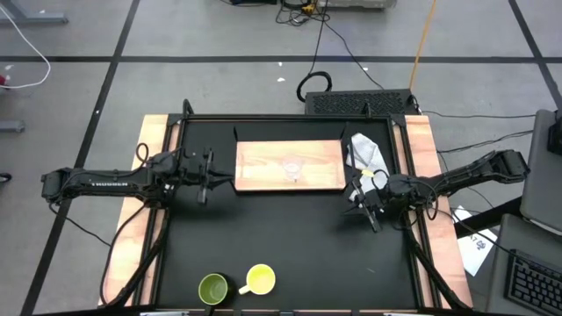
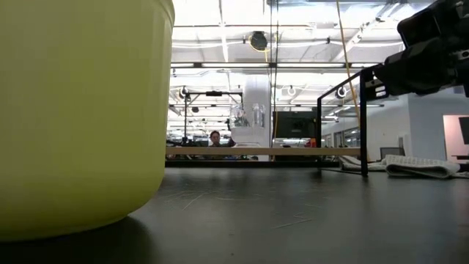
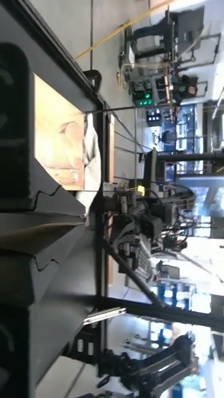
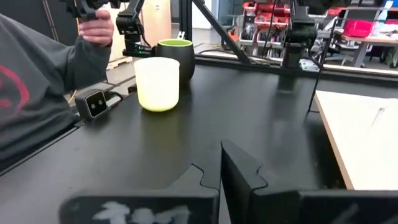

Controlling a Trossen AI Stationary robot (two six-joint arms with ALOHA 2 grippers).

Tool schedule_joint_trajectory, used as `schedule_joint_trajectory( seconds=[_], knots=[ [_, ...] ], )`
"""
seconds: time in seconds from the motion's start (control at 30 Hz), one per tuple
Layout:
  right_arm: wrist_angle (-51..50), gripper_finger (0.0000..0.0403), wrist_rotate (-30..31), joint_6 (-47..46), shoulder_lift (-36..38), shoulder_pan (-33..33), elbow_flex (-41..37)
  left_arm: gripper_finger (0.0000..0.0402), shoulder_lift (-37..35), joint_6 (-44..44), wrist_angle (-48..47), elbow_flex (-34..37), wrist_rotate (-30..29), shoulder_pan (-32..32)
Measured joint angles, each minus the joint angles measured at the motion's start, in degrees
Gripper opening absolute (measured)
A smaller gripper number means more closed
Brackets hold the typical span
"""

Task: Stack small to large cups/mugs on shelf
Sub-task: Put the transparent mug on the shelf

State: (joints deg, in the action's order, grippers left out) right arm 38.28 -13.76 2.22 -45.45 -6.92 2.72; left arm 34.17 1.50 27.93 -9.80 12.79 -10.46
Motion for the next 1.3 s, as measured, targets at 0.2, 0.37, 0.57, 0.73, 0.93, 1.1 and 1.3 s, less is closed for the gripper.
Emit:
schedule_joint_trajectory(
  seconds=[0.2, 0.37, 0.57, 0.73, 0.93, 1.1, 1.3],
  knots=[
    [-0.1, 0.0, 0.0, 0.0, 0.0, 0.0, 0.0, 0.0033, 0.0, 5.9, 2.0, 0.0, -1.5, 0.0],
    [-0.1, 0.0, 0.0, 0.1, 0.0, 0.0, -0.1, 0.0032, 0.0, 6.9, 6.0, -0.3, -3.4, 0.0],
    [-0.3, 0.0, 0.0, 0.4, 0.0, 0.0, -0.1, 0.0005, 3.1, 10.3, -9.6, -8.2, -3.7, 0.0],
    [0.0, 0.0, 0.0, 0.4, 0.0, 0.0, -0.1, 0.0003, 8.9, 9.9, -16.2, -17.4, -4.7, 0.0],
    [0.0, 0.0, 0.0, 1.5, 0.0, 0.0, -0.1, 0.0003, 16.8, 7.8, -20.5, -27.4, -2.8, 0.0],
    [0.0, 0.0, 0.0, 0.9, 0.0, 0.0, -0.1, 0.0002, 24.2, 6.0, -25.2, -35.6, -1.4, -0.1],
    [0.0, 0.0, 0.0, -0.9, 0.0, 0.0, -0.1, 0.0002, 32.8, 6.1, -28.7, -44.5, 0.5, -2.4]
  ],
)
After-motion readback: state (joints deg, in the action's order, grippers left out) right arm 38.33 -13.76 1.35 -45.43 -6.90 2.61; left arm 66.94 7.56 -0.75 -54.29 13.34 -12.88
